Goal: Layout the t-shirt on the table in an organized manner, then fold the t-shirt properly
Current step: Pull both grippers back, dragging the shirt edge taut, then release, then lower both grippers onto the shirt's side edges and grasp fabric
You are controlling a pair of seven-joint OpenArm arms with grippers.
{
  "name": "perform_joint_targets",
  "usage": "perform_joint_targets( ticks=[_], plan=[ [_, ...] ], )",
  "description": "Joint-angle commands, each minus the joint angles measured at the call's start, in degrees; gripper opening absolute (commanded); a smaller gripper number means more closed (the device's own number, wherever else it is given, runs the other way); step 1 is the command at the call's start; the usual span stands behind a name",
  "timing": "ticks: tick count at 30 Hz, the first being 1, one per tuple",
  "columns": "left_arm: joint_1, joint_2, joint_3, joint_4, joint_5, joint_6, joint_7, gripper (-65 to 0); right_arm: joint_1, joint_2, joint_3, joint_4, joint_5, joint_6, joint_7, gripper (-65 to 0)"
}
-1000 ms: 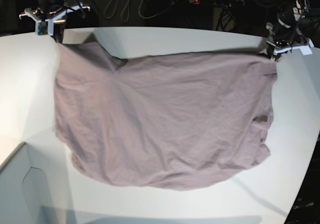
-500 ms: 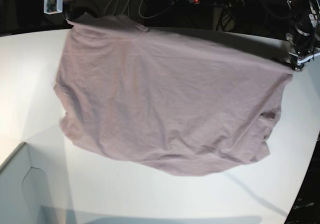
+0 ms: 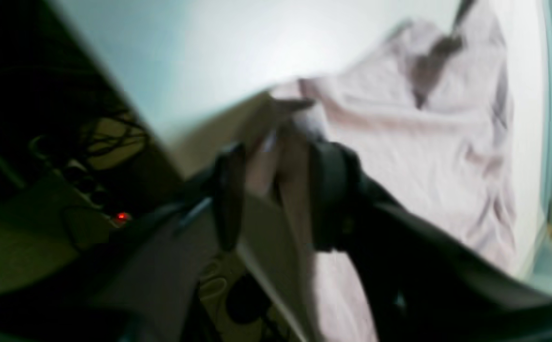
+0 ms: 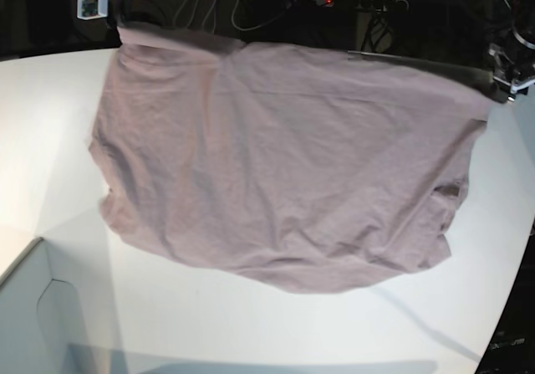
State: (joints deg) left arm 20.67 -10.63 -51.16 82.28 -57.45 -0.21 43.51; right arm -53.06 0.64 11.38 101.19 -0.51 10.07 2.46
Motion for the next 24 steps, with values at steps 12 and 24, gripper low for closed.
perform_joint_targets(
  ticks=[12, 24],
  plan=[
    [-0.2, 0.7, -13.2, 3.7, -1.1, -0.2, 4.7, -41.6, 3.5, 0.5, 1.5, 0.8, 0.2, -0.3, 1.2, -36.0],
    [-12.1, 0.4, -4.6, 3.2, 9.5, -0.1, 4.4, -38.2, 14.7, 1.6, 2.6, 0.6, 0.2, -0.3, -4.9, -28.1]
  ],
)
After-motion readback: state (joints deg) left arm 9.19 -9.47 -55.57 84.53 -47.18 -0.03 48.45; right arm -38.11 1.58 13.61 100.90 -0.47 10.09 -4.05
